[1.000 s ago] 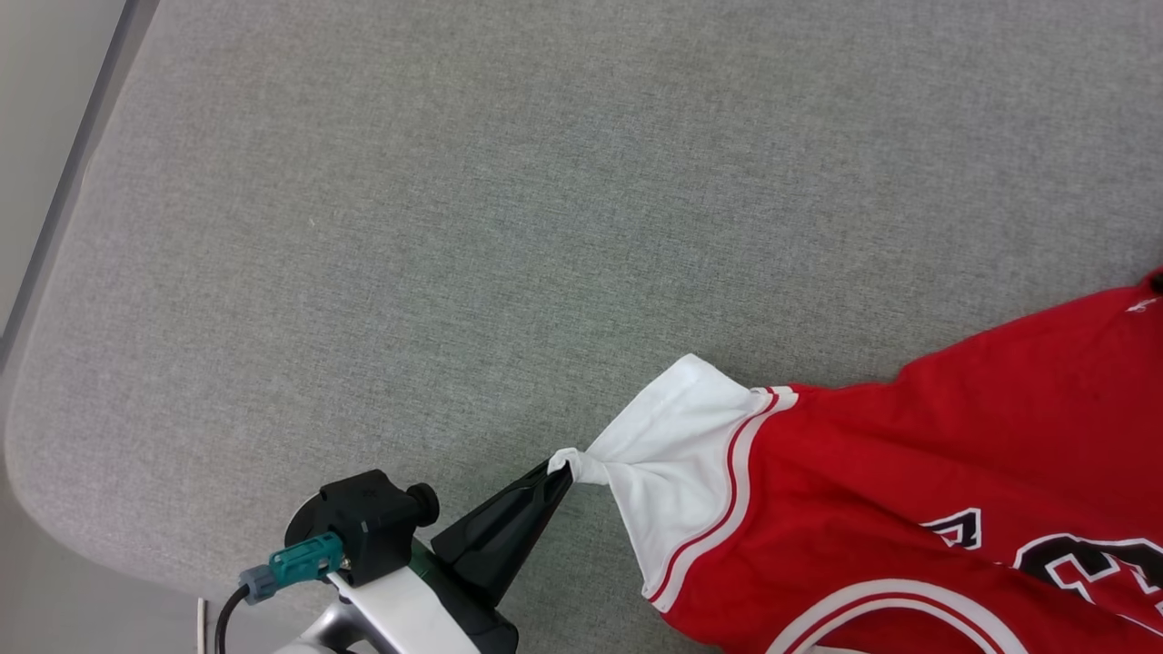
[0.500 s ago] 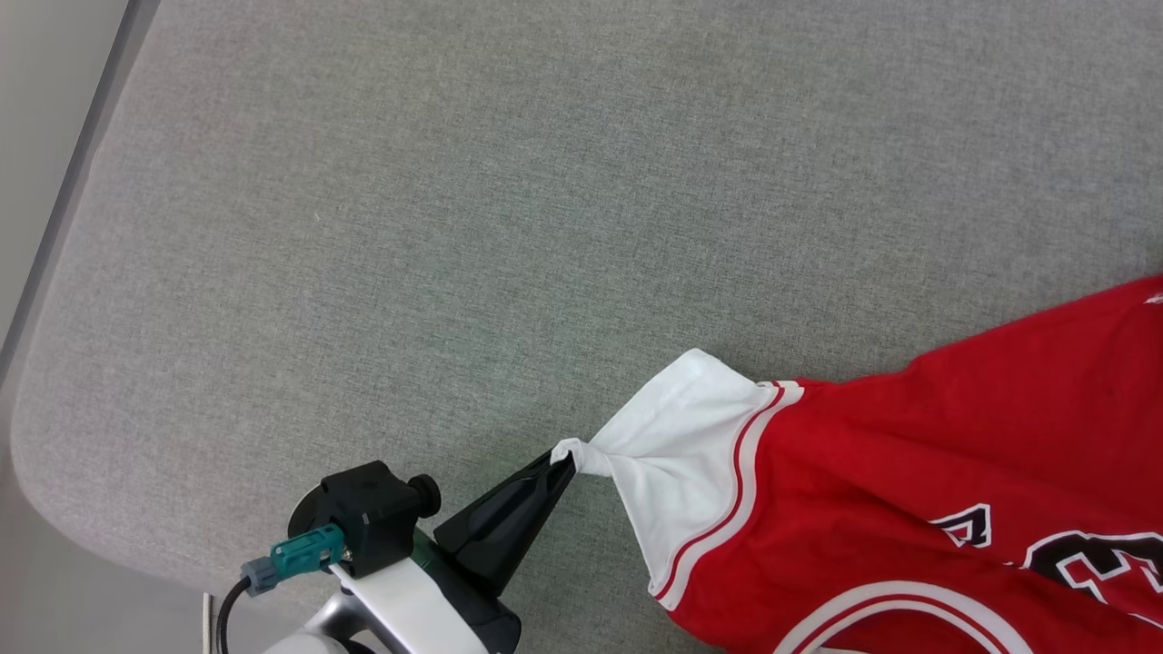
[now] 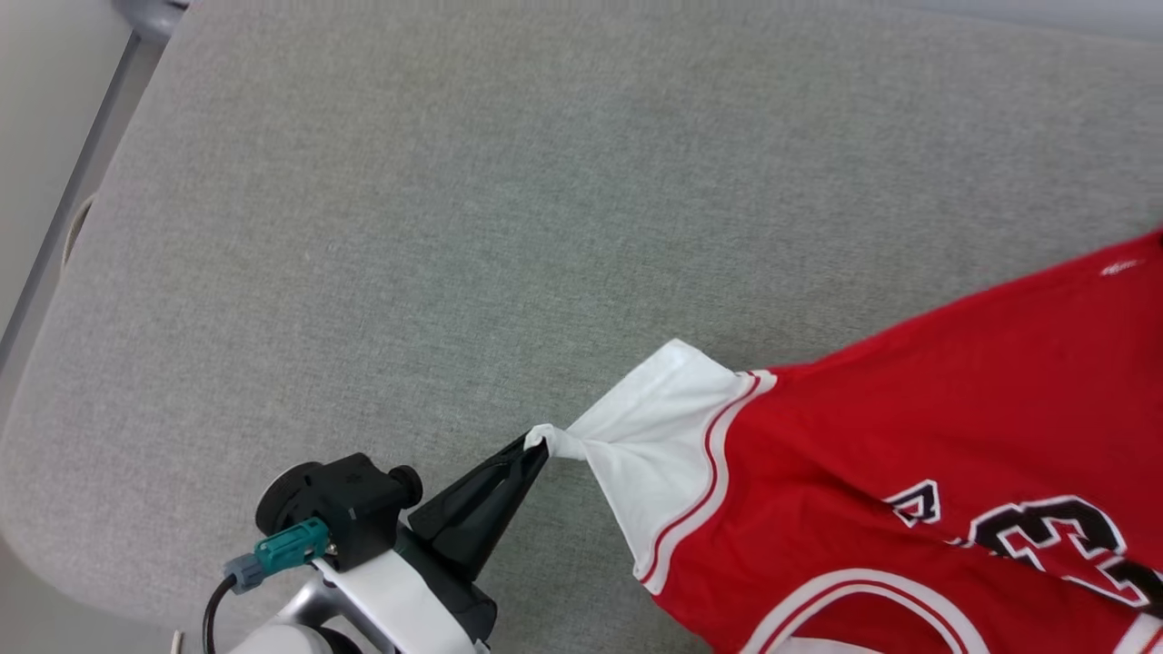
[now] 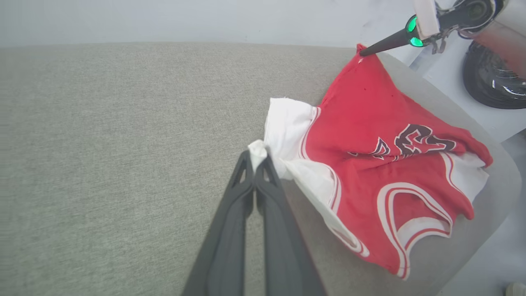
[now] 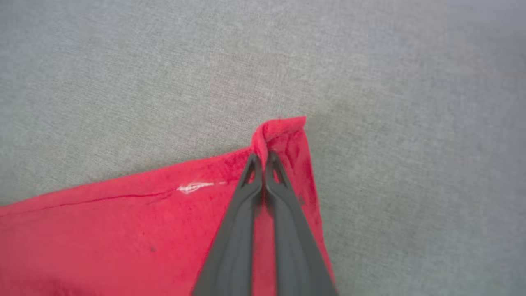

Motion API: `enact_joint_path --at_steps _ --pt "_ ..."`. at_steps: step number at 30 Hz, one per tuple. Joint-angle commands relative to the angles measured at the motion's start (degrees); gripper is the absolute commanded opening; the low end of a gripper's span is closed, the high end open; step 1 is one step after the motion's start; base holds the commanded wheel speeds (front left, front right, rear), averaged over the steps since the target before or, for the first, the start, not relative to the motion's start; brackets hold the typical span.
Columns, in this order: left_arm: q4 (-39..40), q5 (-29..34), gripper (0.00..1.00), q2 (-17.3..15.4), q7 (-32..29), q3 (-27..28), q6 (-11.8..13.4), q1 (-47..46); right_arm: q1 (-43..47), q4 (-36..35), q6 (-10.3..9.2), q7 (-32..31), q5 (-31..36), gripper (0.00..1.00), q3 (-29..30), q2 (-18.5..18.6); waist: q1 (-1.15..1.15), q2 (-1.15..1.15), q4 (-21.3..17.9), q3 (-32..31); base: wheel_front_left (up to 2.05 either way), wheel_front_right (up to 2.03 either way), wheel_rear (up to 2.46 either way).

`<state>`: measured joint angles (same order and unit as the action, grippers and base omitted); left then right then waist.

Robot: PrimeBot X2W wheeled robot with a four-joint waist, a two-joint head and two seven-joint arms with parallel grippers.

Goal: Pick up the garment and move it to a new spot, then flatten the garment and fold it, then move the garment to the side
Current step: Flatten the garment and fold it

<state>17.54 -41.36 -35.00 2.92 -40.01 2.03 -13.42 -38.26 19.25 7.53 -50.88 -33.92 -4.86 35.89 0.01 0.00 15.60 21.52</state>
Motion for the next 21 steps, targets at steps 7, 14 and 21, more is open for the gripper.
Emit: enact_joint_path --at_steps 7,14,21 --pt "2.0 -0.9 0.00 -1.0 -0.3 1.8 1.3 -1.1 -1.9 -3.2 -0.07 3.6 -3.0 0.00 -0.3 0.7 -0.01 0.00 -4.8 -5.9 0.00 0.00 0.00" --pt "3.6 -0.3 0.00 -3.3 -0.2 5.0 2.5 -3.2 -1.8 -7.6 -0.07 6.5 -4.7 0.00 0.5 0.8 -0.01 0.00 -8.4 -10.0 0.00 0.00 0.00" --pt "5.1 -1.0 0.00 -4.4 0.3 9.2 3.7 -6.7 -2.2 -11.6 -0.07 9.2 -5.5 0.00 2.5 0.1 -0.01 0.00 -11.3 -12.9 0.00 0.00 0.00"
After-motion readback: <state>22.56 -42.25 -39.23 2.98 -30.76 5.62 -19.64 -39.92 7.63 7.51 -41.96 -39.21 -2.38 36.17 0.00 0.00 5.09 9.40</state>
